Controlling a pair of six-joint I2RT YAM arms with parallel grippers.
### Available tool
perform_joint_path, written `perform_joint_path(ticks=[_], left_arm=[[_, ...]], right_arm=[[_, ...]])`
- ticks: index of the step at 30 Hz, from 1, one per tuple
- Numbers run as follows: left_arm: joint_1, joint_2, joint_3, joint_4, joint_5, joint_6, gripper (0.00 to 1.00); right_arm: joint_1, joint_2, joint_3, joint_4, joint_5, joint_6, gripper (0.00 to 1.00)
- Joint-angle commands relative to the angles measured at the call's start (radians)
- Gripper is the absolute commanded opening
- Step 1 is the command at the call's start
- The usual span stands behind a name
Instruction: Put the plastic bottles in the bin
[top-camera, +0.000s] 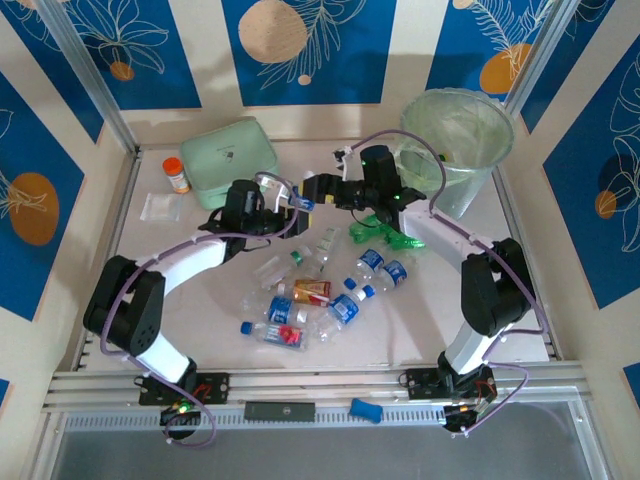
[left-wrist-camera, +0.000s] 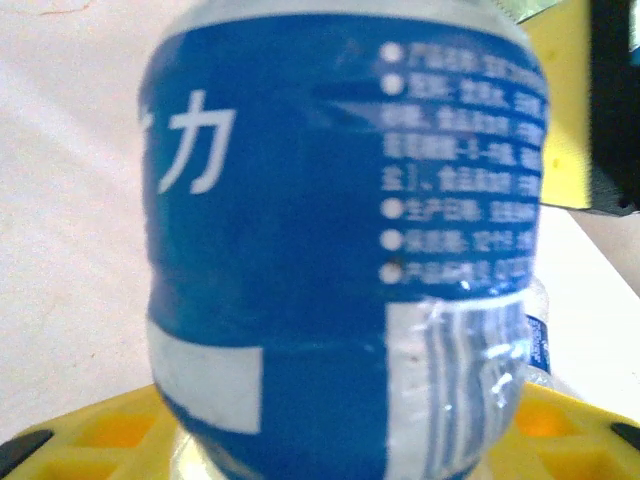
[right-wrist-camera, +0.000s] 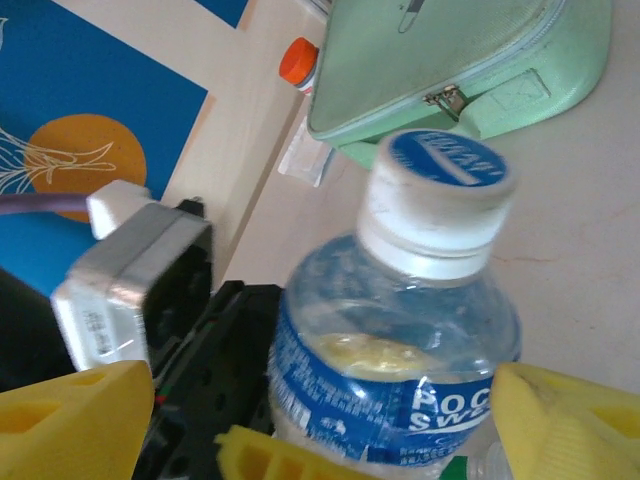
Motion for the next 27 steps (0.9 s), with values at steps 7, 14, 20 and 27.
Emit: perform_joint_path(ticks=[7, 14, 20, 27], left_arm=[[-0.024, -0.063, -0.070, 0.174, 0.094, -0.067, 0.45], [-0.030, -0.088, -0.091, 0.191, 0.095, -0.071, 0.47], [-0.033, -0.117, -0.108, 0.192, 0.090, -0.084, 0.67], [-0.033, -0.183, -0.155, 0.176, 0.054, -0.102, 0.91]], right_arm=[[0.051, 0.062, 0.067, -0.078, 0.025, -0.043, 0.86], [0.060, 0.069, 0.068, -0.086, 0.036, -0.047, 0.72], [0.046, 0.049, 0.054, -0.078, 0.051, -0.047, 0.58], [0.010, 0.004, 0.027, -0.075, 0.086, -0.064, 0.57]])
